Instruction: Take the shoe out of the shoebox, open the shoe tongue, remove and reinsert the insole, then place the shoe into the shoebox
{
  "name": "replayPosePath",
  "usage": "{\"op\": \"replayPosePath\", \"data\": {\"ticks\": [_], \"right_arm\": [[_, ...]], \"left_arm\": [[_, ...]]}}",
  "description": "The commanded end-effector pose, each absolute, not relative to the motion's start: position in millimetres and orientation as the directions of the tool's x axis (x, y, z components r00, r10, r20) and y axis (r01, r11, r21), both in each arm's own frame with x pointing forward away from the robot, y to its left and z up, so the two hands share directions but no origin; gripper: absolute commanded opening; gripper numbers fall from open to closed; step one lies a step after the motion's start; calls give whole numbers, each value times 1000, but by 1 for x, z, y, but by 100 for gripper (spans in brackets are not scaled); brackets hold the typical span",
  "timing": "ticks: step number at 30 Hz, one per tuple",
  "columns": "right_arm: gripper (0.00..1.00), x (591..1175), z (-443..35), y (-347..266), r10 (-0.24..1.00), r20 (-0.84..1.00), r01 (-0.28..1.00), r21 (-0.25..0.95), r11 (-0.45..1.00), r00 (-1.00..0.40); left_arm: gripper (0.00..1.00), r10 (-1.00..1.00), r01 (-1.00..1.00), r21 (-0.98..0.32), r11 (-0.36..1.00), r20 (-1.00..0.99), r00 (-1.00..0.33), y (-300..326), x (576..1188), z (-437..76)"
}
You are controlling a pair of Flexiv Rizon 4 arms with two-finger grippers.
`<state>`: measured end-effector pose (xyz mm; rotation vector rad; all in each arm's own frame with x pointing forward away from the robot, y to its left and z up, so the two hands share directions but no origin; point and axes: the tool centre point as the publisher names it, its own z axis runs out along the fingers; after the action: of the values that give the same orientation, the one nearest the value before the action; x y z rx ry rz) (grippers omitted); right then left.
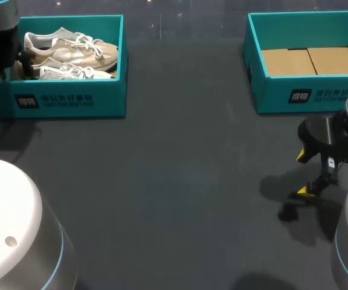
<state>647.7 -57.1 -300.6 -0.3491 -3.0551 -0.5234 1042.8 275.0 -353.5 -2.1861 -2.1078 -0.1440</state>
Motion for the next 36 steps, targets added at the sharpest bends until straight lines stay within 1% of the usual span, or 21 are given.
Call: {"op": "replayPosePath", "data": {"ticks": [1, 9, 12, 15, 16, 18, 19, 28, 36], "right_arm": [[100, 646, -301, -57, 217, 57, 223, 325, 919, -975], [100, 646, -301, -57, 217, 57, 223, 325, 919, -975], [100, 646, -301, -57, 217, 57, 223, 325, 919, -975], [100, 646, -301, -57, 217, 57, 223, 325, 919, -975], [100, 646, -301, -57, 217, 57, 223, 325, 919, -975], [100, 646, -301, -57, 217, 57, 223, 325, 919, -975], [100, 646, -301, -57, 217, 57, 223, 325, 919, -975], [100, 646, -301, -57, 217, 57, 223, 325, 919, -975], [100, 646, -301, -57, 217, 57, 223, 325, 919, -975]], "left_arm": [[60, 989, 999, -16, -38, 141, 40, 274, 1046, -360], [64, 988, 999, -17, -46, 146, 48, 276, 1046, -368], [60, 988, 999, -18, -47, 147, 49, 278, 1047, -369], [40, 987, 999, -19, -49, 150, 51, 279, 1046, -370], [31, 987, 999, -20, -49, 152, 52, 279, 1046, -371], [4, 986, 999, -22, -49, 156, 52, 279, 1046, -372], [0, 986, 998, -22, -51, 158, 53, 280, 1046, -372], [0, 984, 998, -14, -64, 166, 65, 289, 1041, -370], [0, 989, 996, 1, -88, 118, 87, 299, 1039, -354]]}}
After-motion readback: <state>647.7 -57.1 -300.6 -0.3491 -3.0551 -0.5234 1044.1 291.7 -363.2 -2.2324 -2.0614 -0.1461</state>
